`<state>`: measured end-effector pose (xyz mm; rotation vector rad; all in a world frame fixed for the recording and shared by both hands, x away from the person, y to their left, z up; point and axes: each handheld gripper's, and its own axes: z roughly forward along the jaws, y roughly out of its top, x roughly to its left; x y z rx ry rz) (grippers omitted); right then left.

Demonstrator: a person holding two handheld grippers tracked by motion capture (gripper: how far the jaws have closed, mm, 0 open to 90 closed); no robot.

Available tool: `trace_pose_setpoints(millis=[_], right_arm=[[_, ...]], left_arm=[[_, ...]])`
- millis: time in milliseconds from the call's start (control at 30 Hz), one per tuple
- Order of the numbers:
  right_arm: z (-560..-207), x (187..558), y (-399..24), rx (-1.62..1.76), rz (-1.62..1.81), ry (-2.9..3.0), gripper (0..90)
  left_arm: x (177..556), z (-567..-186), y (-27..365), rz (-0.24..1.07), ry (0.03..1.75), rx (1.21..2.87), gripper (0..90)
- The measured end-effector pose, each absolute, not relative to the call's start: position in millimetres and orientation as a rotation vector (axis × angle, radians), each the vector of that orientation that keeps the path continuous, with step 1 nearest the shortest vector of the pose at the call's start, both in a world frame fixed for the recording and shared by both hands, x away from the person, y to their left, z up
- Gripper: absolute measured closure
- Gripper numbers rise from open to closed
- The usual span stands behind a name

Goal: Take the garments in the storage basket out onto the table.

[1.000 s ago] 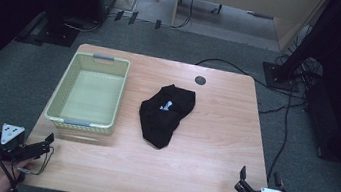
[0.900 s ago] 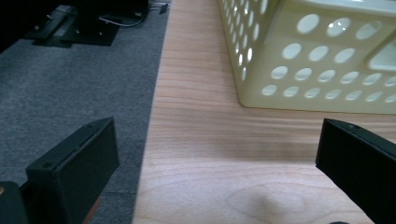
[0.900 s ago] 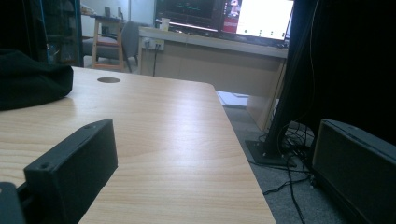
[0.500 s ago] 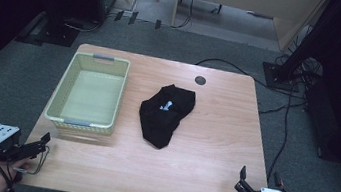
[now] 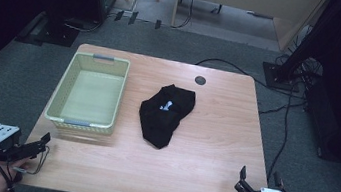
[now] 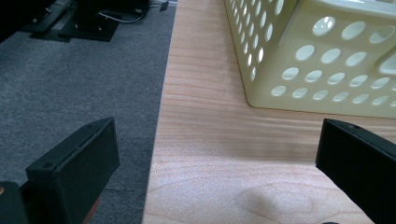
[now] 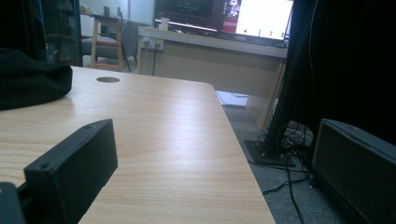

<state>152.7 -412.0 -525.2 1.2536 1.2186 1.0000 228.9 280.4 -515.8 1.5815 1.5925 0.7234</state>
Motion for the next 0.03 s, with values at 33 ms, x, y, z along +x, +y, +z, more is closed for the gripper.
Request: trace_pose_setpoints(millis=[33], right_arm=[[-525.2,152.7,-412.1,1.254,1.001,1.219,0.0]], left_arm=[[228.9,-515.7,280.5,0.724,1.593,1.581,0.0]])
